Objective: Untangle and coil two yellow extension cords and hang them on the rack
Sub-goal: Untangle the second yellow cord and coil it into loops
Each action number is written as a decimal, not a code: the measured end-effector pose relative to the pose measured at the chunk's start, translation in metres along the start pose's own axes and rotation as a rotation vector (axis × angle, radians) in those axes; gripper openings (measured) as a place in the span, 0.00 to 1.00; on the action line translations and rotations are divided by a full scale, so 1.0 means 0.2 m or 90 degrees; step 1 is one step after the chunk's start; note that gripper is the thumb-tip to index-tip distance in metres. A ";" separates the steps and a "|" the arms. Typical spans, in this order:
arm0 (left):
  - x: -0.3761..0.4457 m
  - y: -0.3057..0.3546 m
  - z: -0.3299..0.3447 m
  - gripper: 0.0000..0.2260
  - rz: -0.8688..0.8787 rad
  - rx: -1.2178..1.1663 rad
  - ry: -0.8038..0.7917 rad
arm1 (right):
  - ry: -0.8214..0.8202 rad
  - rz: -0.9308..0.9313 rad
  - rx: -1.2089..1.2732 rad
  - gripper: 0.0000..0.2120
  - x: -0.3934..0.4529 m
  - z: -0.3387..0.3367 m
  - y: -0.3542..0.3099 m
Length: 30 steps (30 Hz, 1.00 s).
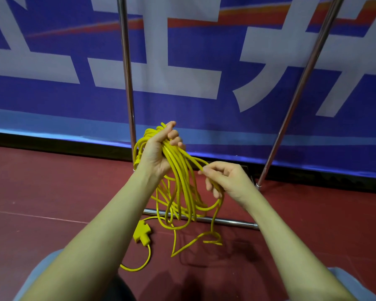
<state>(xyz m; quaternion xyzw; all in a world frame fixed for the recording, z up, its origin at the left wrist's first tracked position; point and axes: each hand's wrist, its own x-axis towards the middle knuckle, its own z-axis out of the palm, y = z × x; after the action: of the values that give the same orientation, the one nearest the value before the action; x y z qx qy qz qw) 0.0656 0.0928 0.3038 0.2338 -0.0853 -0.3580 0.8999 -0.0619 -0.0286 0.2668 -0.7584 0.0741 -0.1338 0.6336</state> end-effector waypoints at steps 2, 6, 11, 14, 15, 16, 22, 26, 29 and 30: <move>0.01 0.01 -0.01 0.10 -0.006 -0.017 -0.007 | -0.004 0.009 -0.052 0.11 -0.01 -0.04 0.05; 0.02 0.03 -0.03 0.09 0.011 -0.017 -0.002 | -0.077 -0.006 -0.131 0.10 -0.03 -0.08 0.14; 0.01 0.04 -0.04 0.16 0.024 0.002 0.049 | -0.055 -0.017 -0.020 0.09 -0.01 -0.02 0.08; 0.01 0.00 -0.02 0.12 0.014 0.010 0.046 | -0.065 -0.007 -0.013 0.11 0.00 0.00 0.08; 0.01 -0.01 -0.02 0.11 0.009 0.004 0.037 | -0.069 -0.007 -0.033 0.11 0.00 0.00 0.09; 0.01 -0.01 -0.02 0.11 -0.001 -0.006 0.020 | -0.074 -0.005 -0.050 0.11 0.00 0.00 0.10; 0.04 0.05 -0.03 0.14 -0.009 -0.042 -0.040 | -0.084 0.087 -0.090 0.14 -0.04 -0.08 0.20; 0.03 0.09 -0.02 0.12 -0.007 -0.049 -0.045 | -0.013 0.164 -0.037 0.14 -0.05 -0.12 0.25; 0.02 0.08 -0.03 0.10 -0.018 -0.004 -0.040 | 0.008 0.193 -0.082 0.16 -0.04 -0.10 0.29; 0.02 0.08 -0.03 0.10 -0.028 0.016 -0.040 | 0.019 0.201 -0.084 0.16 -0.04 -0.10 0.30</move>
<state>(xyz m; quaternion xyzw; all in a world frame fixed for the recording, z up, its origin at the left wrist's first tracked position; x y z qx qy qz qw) 0.0797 0.1022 0.3056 0.2353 -0.1127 -0.3838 0.8858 -0.0723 -0.0567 0.2111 -0.7751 0.2105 -0.0386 0.5945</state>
